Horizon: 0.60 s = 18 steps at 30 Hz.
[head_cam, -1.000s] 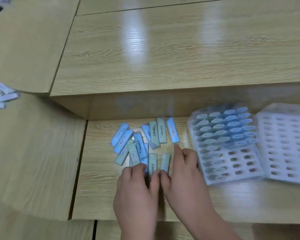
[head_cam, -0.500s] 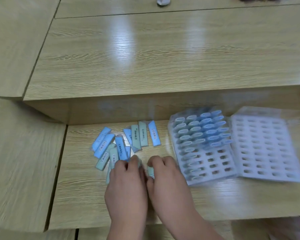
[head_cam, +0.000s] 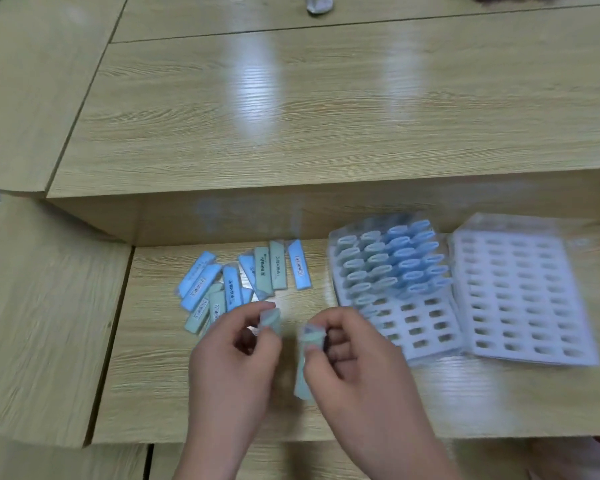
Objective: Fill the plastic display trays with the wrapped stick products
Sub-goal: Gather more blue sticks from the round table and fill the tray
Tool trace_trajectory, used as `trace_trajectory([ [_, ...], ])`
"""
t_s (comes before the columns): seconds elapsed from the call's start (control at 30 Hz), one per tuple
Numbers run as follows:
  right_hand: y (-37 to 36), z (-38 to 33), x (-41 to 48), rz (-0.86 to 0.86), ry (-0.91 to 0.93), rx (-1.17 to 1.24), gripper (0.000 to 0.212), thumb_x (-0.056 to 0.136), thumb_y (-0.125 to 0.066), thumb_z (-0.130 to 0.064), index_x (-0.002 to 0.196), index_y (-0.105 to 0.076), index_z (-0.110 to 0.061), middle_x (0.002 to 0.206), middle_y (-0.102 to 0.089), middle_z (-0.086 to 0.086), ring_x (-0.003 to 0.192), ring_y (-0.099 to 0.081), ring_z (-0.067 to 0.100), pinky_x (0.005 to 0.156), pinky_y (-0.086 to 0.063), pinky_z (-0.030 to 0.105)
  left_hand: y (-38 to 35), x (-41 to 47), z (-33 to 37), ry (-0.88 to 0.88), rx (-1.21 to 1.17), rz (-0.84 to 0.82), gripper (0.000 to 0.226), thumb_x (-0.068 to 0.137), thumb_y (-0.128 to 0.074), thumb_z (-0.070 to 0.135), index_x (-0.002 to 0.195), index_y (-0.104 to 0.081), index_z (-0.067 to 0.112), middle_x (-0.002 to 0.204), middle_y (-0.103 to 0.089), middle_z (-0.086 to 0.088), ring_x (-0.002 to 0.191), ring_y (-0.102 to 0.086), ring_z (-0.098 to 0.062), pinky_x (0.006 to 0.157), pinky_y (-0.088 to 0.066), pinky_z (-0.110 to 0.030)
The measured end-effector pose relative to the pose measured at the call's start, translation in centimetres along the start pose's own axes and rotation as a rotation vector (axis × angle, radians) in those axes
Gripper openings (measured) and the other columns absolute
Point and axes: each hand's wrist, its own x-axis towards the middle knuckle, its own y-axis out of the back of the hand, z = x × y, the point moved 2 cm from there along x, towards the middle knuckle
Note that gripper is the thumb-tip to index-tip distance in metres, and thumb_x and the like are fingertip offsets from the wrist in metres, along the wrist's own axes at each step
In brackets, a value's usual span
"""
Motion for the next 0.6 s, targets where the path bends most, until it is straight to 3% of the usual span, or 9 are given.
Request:
trace_trajectory([
  [0.13, 6.0, -1.0, 0.2, 0.131, 0.095, 0.176, 0.021, 0.073, -0.065, -0.043, 0.093, -0.066, -0.038, 0.076, -0.068, -0.015, 0.059, -0.064, 0.001, 0.057, -0.051, 0.013, 0.3, -1.3, 4.3, -0.147, -0.196, 0.016, 0.008, 0.079, -0.077, 0.031, 0.085, -0.074, 0.035, 0.076, -0.073, 0.008, 0.065, -0.065, -0.005, 0.06, -0.05, -0.011],
  [0.23, 11.0, -0.1, 2.3, 0.238, 0.185, 0.104, 0.016, 0.084, -0.074, -0.028, 0.09, -0.066, -0.04, 0.076, -0.072, -0.012, 0.065, -0.07, 0.005, 0.057, -0.051, 0.011, -0.9, -2.4, 6.8, -0.269, -0.228, -0.04, 0.018, 0.073, -0.071, 0.045, 0.089, -0.075, 0.037, 0.083, -0.073, 0.005, 0.073, -0.068, -0.011, 0.065, -0.051, -0.013],
  [0.3, 12.7, 0.9, 3.7, 0.229, 0.213, 0.047, 0.021, 0.087, -0.073, -0.023, 0.091, -0.065, -0.043, 0.083, -0.072, -0.014, 0.073, -0.072, 0.008, 0.062, -0.055, 0.015, -2.4, -2.9, 7.7, -0.326, -0.207, -0.085, 0.017, 0.076, -0.07, 0.043, 0.092, -0.075, 0.039, 0.089, -0.073, 0.006, 0.078, -0.071, -0.016, 0.069, -0.053, -0.016],
  [0.4, 13.0, 2.3, 5.0, 0.162, 0.25, -0.001, 0.021, 0.088, -0.072, -0.024, 0.096, -0.066, -0.042, 0.089, -0.069, -0.013, 0.083, -0.071, 0.011, 0.062, -0.06, 0.025, -4.5, -3.6, 8.2, -0.426, -0.1, -0.106, 0.017, 0.08, -0.068, 0.04, 0.096, -0.073, 0.038, 0.094, -0.07, 0.015, 0.081, -0.071, -0.011, 0.07, -0.053, -0.013],
  [0.53, 12.8, 3.5, 5.7, 0.135, 0.385, -0.13, 0.018, 0.086, -0.071, -0.03, 0.101, -0.068, -0.038, 0.097, -0.068, -0.023, 0.075, -0.064, -0.005, 0.064, -0.046, 0.006, -6.5, -3.9, 7.5, -0.542, 0.046, -0.078, 0.013, 0.085, -0.069, 0.034, 0.097, -0.074, 0.034, 0.095, -0.067, 0.022, 0.082, -0.065, 0.001, 0.069, -0.046, -0.006],
  [0.6, 12.5, 3.9, 5.9, 0.115, 0.45, -0.258, 0.015, 0.086, -0.068, -0.037, 0.101, -0.069, -0.035, 0.095, -0.068, -0.024, 0.081, -0.061, -0.007, 0.069, -0.042, 0.006, -7.3, -3.9, 6.7, -0.593, 0.154, -0.055, 0.014, 0.086, -0.072, 0.031, 0.099, -0.076, 0.031, 0.097, -0.066, 0.022, 0.079, -0.061, 0.003, 0.069, -0.044, -0.008],
])
